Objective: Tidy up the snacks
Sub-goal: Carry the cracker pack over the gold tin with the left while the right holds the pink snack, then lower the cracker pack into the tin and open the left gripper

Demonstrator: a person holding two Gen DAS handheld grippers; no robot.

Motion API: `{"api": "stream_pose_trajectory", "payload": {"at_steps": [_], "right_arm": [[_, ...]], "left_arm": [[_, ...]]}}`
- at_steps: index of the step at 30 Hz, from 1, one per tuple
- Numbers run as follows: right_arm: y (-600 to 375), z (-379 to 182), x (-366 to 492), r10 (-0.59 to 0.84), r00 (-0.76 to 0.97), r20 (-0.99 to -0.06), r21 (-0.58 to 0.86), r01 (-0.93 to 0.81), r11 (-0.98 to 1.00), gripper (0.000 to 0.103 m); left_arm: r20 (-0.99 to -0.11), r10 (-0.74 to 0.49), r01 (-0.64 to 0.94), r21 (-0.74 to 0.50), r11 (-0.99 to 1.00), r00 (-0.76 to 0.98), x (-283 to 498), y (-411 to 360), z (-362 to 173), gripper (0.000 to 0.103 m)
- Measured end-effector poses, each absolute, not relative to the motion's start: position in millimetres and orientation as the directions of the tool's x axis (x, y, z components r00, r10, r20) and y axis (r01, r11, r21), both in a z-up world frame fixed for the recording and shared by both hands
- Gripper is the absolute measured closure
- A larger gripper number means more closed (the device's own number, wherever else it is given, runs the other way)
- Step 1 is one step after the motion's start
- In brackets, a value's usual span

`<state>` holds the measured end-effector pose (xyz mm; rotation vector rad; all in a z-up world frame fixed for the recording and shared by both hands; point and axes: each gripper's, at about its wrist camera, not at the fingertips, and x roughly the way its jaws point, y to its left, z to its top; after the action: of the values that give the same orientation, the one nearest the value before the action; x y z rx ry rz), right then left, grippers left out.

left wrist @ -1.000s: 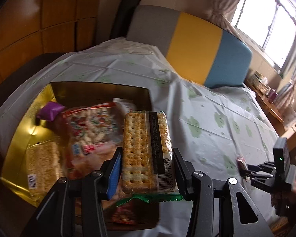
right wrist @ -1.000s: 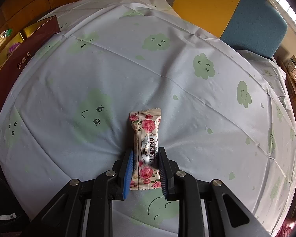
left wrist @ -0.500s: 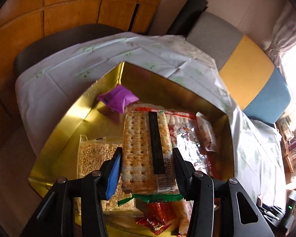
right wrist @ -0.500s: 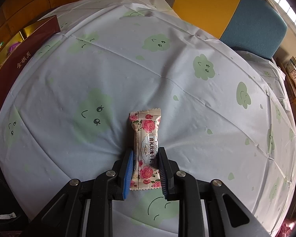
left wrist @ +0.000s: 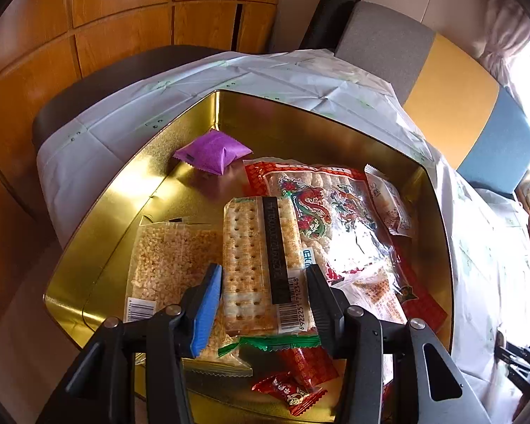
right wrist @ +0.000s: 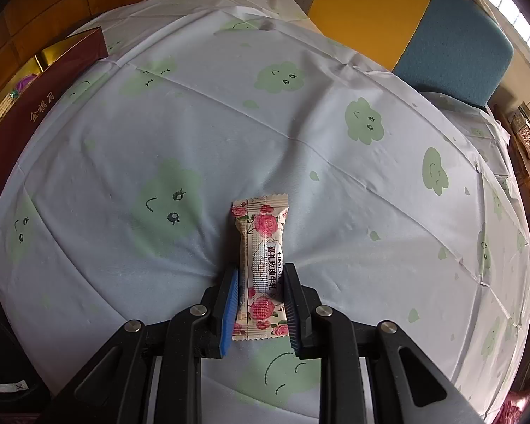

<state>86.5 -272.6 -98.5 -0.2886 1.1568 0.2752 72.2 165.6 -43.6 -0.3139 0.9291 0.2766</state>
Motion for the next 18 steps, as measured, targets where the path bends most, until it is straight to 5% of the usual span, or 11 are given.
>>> {"api": "stream_pose_trajectory", "payload": {"at_steps": [18], "right_arm": [[-271.6,-98.1,85.5,0.062,0.379,-0.923,-0.084,-0.358,0.930,0.079]], "left_arm": [[-0.777,0.165,-0.348,-0.075,0.934,0.608,52.1,153.3,-21.1,0.054]]}}
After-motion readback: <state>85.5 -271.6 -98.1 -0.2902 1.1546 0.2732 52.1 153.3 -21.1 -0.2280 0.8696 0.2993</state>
